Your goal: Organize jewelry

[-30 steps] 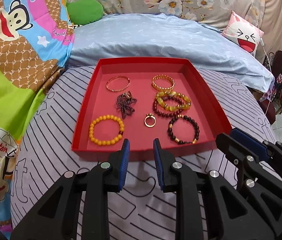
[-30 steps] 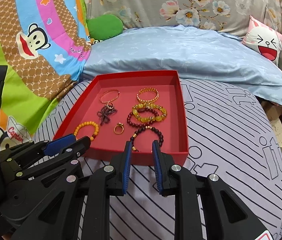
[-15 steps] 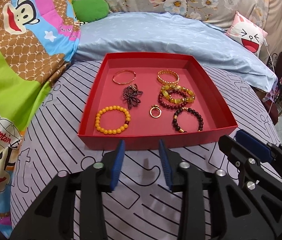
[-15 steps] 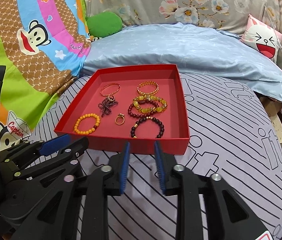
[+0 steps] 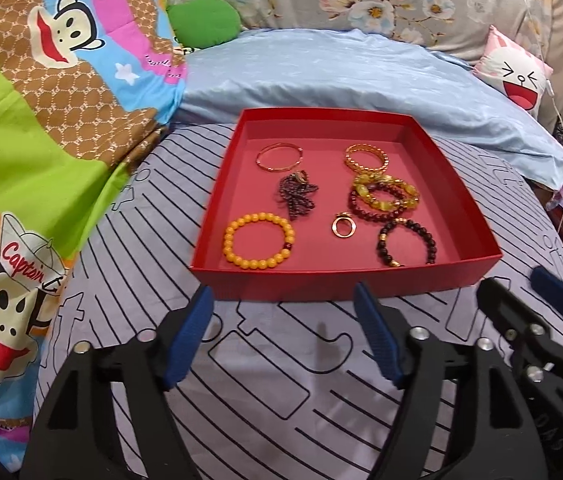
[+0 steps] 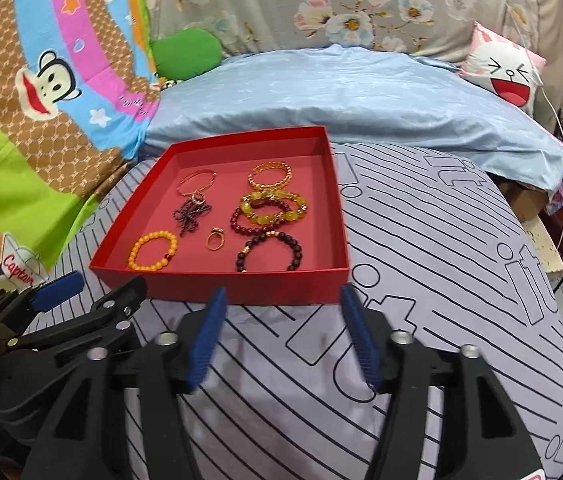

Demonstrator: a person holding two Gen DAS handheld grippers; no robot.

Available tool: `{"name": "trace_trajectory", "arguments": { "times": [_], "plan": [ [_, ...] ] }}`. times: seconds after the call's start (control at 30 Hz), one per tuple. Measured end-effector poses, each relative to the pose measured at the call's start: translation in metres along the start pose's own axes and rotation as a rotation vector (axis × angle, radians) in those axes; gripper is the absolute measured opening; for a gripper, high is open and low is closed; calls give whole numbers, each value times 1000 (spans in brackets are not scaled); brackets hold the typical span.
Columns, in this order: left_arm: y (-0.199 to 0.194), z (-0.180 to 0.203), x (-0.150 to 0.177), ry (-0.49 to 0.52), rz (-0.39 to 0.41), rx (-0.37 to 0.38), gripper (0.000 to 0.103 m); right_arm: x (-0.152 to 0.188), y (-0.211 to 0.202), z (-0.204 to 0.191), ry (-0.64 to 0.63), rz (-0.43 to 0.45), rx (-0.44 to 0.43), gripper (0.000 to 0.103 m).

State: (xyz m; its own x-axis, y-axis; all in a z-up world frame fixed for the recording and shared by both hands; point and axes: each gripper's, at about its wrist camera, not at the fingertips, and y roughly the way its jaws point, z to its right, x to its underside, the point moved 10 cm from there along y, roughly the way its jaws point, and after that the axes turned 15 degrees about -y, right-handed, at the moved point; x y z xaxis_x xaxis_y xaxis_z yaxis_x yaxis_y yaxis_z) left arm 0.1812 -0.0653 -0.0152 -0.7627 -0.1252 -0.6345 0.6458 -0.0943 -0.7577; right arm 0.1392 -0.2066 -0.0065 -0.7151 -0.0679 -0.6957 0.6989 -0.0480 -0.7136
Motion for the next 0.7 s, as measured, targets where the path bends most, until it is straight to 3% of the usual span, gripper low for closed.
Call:
{"name": "trace_trajectory", "arguments": {
  "times": [0.13,0.7],
  "plan": [
    [1,-6,-1,-18,4,-11,85,3,-1,6,18,1,13,81],
    [6,-13,5,-23,-12,-34,93,8,2,6,6,1,28,86]
  ]
}}
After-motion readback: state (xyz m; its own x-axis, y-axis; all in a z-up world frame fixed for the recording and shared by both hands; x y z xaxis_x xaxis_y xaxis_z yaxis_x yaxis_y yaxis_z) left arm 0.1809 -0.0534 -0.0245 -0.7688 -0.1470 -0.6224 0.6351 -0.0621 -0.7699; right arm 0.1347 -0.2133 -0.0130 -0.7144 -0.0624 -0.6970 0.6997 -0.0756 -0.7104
